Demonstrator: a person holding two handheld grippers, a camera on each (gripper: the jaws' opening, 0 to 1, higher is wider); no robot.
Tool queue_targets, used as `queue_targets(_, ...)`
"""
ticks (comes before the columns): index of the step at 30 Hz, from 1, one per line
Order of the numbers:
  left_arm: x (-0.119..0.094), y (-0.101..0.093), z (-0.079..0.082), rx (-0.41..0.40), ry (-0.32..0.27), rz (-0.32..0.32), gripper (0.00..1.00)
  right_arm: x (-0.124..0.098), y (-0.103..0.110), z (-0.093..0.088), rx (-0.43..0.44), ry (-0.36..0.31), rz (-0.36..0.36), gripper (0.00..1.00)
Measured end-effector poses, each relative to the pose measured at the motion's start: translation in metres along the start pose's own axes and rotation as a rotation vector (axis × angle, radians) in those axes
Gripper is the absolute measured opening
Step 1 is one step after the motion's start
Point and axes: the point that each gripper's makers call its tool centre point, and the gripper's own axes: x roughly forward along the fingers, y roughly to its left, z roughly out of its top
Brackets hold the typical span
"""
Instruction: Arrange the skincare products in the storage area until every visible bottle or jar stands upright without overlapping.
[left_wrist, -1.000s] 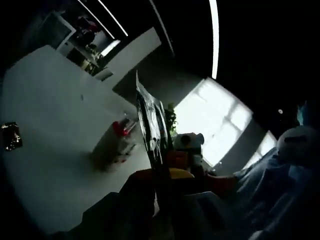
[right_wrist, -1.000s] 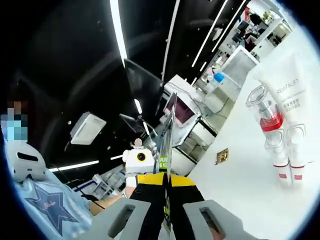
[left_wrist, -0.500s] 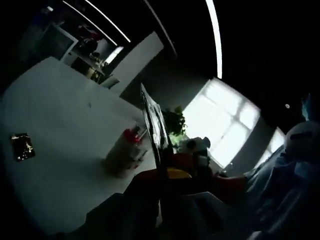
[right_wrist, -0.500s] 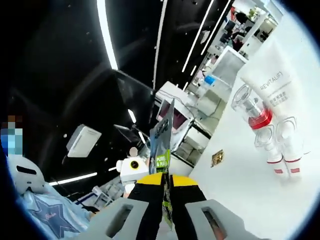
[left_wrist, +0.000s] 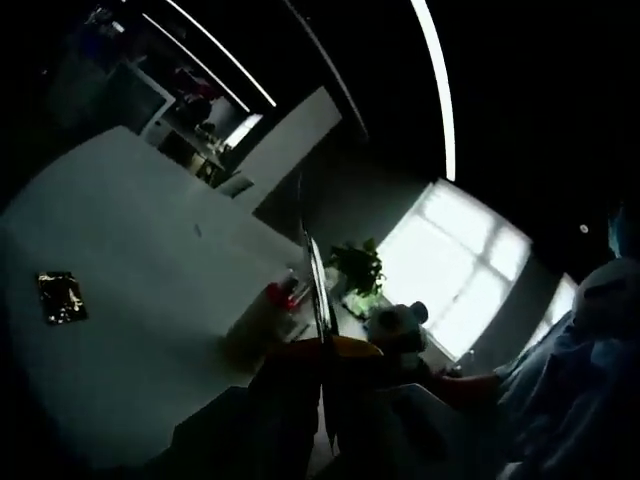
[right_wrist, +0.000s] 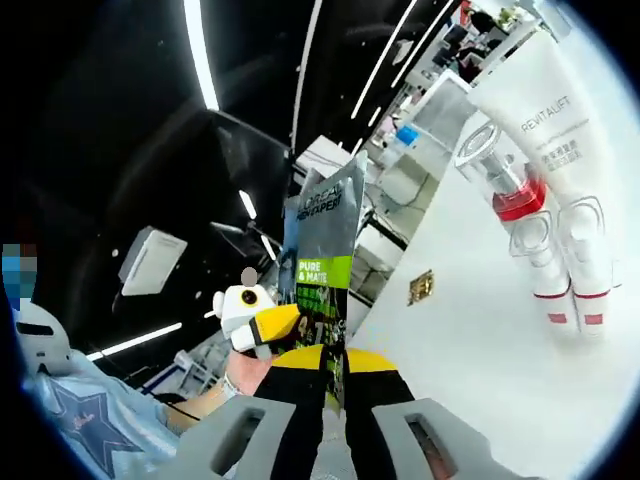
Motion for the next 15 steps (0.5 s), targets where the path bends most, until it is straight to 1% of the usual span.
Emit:
queue_targets(3,-0.001,0.002,0.001,-0.020,-0.005,0.007,0.00,0.002,0.003,-0.002,-0.004,0.007,-0.005,0.00)
queue_targets(5,0.001,0.005,-0.002,-0.020,0.004,0.024,0.00,0.000,-0.002,-0.003,-0.071,0.023,-0.050,0.00)
queue_targets(7,0.003,0.008,-0.004,-0.017,0.013,0.042,0.00,0.000,-0.006,-0.003,-0.158,0.026,-0.093,0.00)
queue_targets(8,0.003,0.012,-0.006,-0.015,0.021,0.068,0.00,0.000,-0.008,-0.003,-0.215,0.029,-0.126,0.00)
queue_targets(9,0.004,0.015,-0.008,-0.004,0.032,0.090,0.00,0.000,-0.010,-0.003,-0.239,0.031,-0.149,0.00)
queue_targets(10,0.004,0.021,-0.011,0.021,0.050,0.126,0.00,0.000,-0.011,-0.005,-0.251,0.039,-0.174,0.00)
queue_targets(13,0.004,0.030,-0.017,0.037,0.083,0.181,0.00,0.001,-0.017,-0.007,-0.261,0.045,-0.213,0.00)
queue_targets(15,0.004,0.036,-0.021,0.100,0.113,0.224,0.01,0.001,-0.020,-0.007,-0.286,0.050,-0.241,0.00)
